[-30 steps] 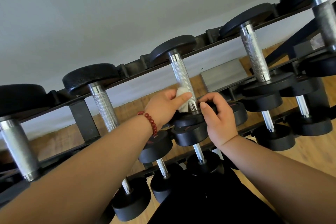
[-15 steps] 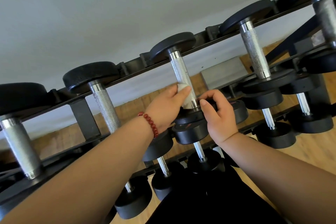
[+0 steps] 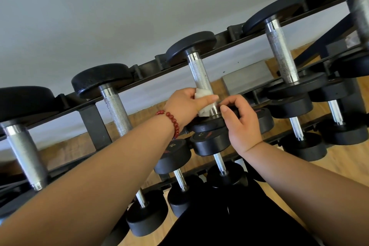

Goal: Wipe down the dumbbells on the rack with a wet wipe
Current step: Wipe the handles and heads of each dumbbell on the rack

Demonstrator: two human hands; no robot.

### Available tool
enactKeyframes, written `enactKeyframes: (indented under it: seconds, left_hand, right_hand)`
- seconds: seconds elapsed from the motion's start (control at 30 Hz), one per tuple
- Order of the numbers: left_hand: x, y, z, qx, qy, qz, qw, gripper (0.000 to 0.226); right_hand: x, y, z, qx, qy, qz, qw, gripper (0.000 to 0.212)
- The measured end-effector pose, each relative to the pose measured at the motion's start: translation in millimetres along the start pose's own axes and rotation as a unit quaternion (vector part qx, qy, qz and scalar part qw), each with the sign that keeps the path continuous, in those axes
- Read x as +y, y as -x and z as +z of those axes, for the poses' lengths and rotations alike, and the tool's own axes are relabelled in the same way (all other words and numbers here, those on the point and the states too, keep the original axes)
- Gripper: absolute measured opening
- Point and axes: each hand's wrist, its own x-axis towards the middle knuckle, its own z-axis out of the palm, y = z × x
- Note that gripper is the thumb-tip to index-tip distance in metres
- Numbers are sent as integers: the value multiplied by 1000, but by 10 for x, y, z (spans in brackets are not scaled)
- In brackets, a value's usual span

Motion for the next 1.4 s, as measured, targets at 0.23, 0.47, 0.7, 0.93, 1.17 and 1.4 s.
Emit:
enactKeyframes:
  seconds: [0.23,0.47,0.7,0.93,1.17,1.4]
  left_hand:
    - [136,4,-44,-29,-172,-11,985,39]
    - [95,183,153,10,-1,2,1000,63]
    - [263,25,195,61,261,-98,958,28]
    - [324,-57,340,152,98,-63,981,58]
    - [332,7,266,191,3,-56,980,60]
    - [255,135,300,182,20,-32,982,53]
  right_hand:
    - [-20,-1,-16,-3,16,-14,1000,34]
    - [6,-6,-15,-3,16,-13,1000,27]
    - [4,3,1,3,10,-2,1000,29]
    - [-4,6,-6,1,13,-4,1000,30]
    - [-18,9,-1,4,9,-1,1000,29]
    - [-7,2,22,18,7,1,1000,35]
